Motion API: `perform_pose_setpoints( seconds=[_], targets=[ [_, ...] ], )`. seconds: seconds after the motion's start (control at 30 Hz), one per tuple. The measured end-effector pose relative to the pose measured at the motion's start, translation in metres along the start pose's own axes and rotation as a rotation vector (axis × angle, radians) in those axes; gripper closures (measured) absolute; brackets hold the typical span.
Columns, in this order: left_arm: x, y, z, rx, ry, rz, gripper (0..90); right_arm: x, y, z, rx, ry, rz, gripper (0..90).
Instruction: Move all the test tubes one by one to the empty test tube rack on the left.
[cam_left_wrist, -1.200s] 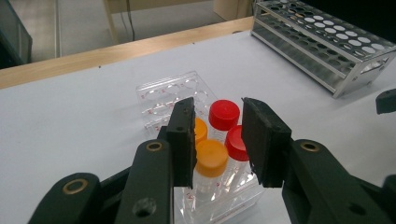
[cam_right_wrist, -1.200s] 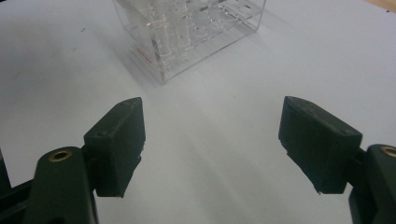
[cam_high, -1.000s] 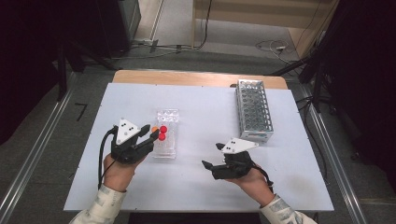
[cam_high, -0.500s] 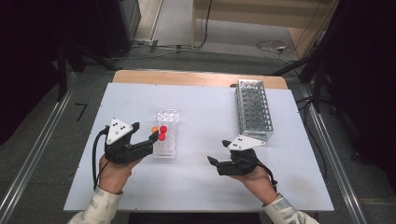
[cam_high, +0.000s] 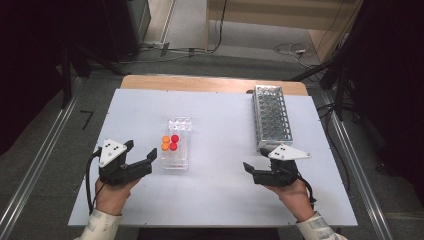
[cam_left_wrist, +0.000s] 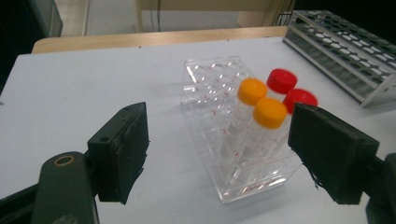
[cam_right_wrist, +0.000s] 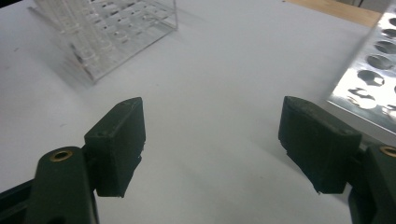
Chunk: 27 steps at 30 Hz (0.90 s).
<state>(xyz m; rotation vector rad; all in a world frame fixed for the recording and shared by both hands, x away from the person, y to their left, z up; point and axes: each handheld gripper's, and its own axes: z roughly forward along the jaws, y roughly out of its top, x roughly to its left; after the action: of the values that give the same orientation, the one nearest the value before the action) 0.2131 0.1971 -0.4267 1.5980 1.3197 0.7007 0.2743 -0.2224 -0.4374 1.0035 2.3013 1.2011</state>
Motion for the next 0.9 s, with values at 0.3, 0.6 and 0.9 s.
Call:
perform_pose_setpoints(
  seconds=[0.3,0.6,0.9],
  targets=[
    [0.012,-0.014,0.006,0.020,0.026,0.000,16.8,-0.019,-0.013,-0.015,-0.002,-0.065,0.044,21.7],
    [0.032,-0.023,0.009,0.035,0.092,-0.029,14.7,-0.041,-0.030,-0.033,-0.008,-0.137,0.098,21.6],
    [0.045,-0.027,0.002,0.036,0.133,-0.047,14.7,-0.060,-0.044,-0.046,-0.018,-0.213,0.138,21.2]
  ],
)
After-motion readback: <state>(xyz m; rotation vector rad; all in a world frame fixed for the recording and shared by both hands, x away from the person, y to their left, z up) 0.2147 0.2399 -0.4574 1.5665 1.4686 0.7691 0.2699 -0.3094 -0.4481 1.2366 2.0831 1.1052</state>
